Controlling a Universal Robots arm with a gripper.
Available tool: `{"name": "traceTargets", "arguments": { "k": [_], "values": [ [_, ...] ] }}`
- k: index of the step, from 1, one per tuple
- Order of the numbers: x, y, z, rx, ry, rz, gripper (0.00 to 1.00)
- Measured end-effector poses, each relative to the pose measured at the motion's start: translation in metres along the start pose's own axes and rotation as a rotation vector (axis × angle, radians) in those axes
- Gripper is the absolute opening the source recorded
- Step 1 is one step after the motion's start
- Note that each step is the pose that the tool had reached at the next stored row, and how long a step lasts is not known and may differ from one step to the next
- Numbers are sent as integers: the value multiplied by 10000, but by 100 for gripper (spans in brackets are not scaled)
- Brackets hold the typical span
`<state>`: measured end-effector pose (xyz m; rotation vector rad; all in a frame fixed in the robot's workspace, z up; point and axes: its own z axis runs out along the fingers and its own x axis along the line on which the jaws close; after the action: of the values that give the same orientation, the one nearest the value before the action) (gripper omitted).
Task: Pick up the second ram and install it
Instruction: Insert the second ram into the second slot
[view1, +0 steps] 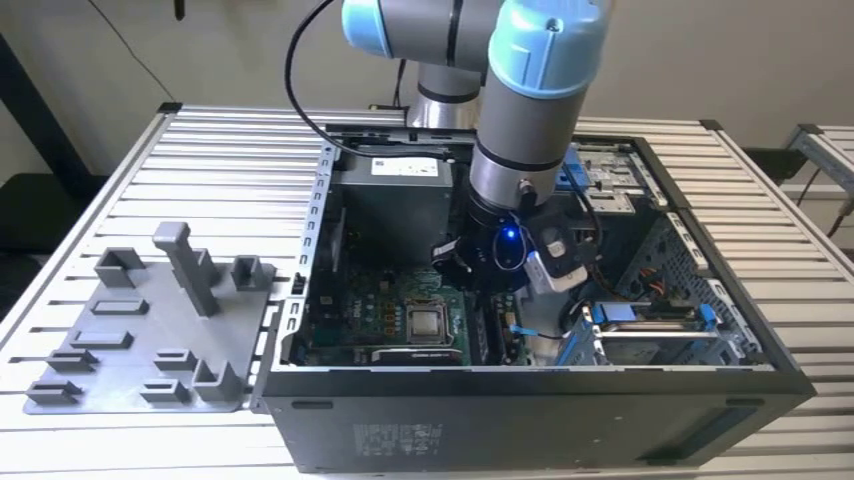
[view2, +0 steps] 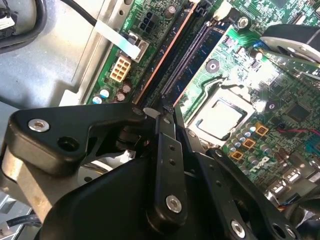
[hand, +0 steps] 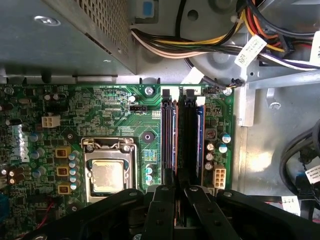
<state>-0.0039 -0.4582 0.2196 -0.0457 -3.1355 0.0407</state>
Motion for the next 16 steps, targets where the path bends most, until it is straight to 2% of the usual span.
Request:
{"name": "traceTargets", "arguments": {
  "k": [6,10,16],
  "values": [
    [0,1,3,-1,-8,-161,14],
    [0,3,48,-13,-8,-163,14],
    [0,3,54,-12,-8,-162,14]
  ]
}}
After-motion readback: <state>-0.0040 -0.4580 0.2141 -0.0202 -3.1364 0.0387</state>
